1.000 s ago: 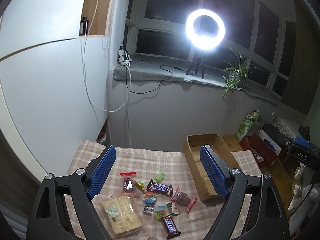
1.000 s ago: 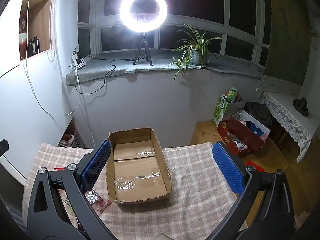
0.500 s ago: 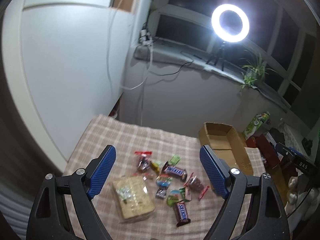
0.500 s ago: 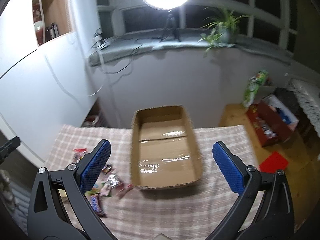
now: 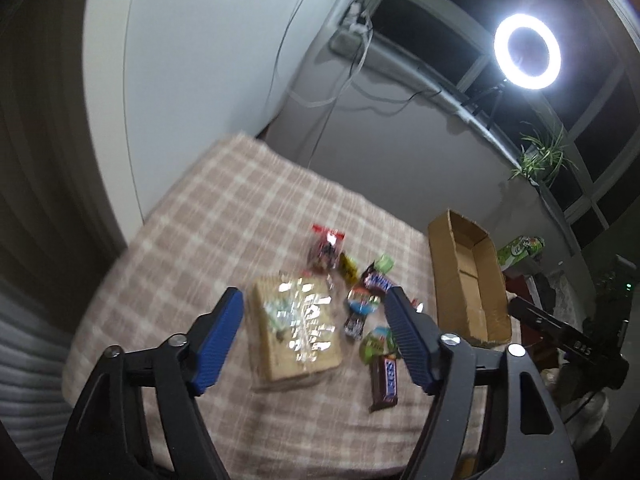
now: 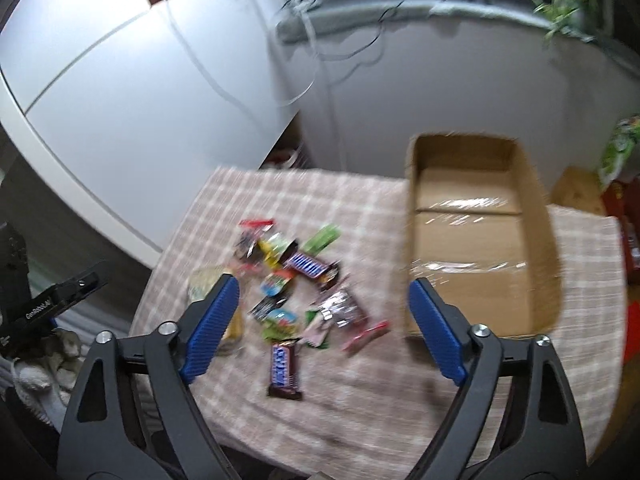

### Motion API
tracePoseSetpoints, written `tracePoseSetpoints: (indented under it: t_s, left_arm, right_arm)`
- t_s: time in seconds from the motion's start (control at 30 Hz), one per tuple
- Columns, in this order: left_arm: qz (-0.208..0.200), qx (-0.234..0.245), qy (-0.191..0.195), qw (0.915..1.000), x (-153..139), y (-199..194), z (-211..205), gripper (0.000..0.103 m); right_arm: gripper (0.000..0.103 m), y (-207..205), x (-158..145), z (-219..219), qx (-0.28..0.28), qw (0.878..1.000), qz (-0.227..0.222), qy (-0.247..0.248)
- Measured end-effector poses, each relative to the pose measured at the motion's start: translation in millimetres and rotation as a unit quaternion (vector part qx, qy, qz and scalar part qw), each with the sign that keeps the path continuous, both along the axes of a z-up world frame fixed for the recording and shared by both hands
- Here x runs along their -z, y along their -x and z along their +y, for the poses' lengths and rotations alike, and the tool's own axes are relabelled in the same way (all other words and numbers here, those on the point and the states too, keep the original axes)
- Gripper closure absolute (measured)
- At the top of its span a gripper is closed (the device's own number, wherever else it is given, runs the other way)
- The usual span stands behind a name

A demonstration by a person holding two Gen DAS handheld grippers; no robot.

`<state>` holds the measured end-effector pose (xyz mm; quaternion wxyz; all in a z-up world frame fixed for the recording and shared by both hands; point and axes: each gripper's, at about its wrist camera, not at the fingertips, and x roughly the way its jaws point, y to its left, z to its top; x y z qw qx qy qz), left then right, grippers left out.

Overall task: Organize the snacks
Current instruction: 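Move the right gripper down over the packaged bread loaf, then close the right gripper on the packaged bread loaf and lift it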

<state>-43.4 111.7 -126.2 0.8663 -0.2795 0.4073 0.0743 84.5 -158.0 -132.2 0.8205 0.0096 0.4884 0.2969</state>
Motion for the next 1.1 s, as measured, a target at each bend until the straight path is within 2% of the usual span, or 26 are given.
tracePoseSetpoints:
  t_s: [0.07,0.17,0.3,0.5,0.7,0.8,0.97,1.1]
  left_arm:
    - [0.013,0.003,0.025,0.9996,15.1,0.9,3.6,0.044]
    - [0.024,0.007,0.042,0.9988,32.2,-0.2,6.6,0.049]
    - [0.041,0.01,0.065,0.9969,55.1,-2.6,9.0,0.051]
    - [0.066,0.01,0.089,0.9938,83.1,-4.6,13.2,0.052]
    - [0.082,0.008,0.1,0.9916,103.4,-7.1,19.5,0.052]
    - [0.084,0.01,0.105,0.9909,109.2,-8.8,22.0,0.052]
    - [0.089,0.015,0.12,0.9886,117.7,-12.2,23.7,0.052]
    - [0.091,0.022,0.124,0.9878,121.1,-14.9,22.3,0.052]
  right_arm:
    - [0.033,-2.0,12.7,14.9,-0.02,0.999,0.026,-0.005]
    - [0.039,-2.5,31.3,37.7,-0.053,0.997,0.06,-0.015]
    - [0.042,-0.8,54.9,69.0,-0.093,0.99,0.103,-0.021]
    - [0.046,-3.6,86.1,109.4,-0.125,0.98,0.155,-0.025]
    - [0.05,-8.4,108.3,134.4,-0.135,0.972,0.19,-0.027]
    - [0.051,-10.1,115.1,142.4,-0.139,0.969,0.202,-0.029]
    - [0.059,-11.0,128.0,157.4,-0.145,0.964,0.22,-0.033]
    - [0.06,-8.8,139.4,170.5,-0.147,0.962,0.227,-0.029]
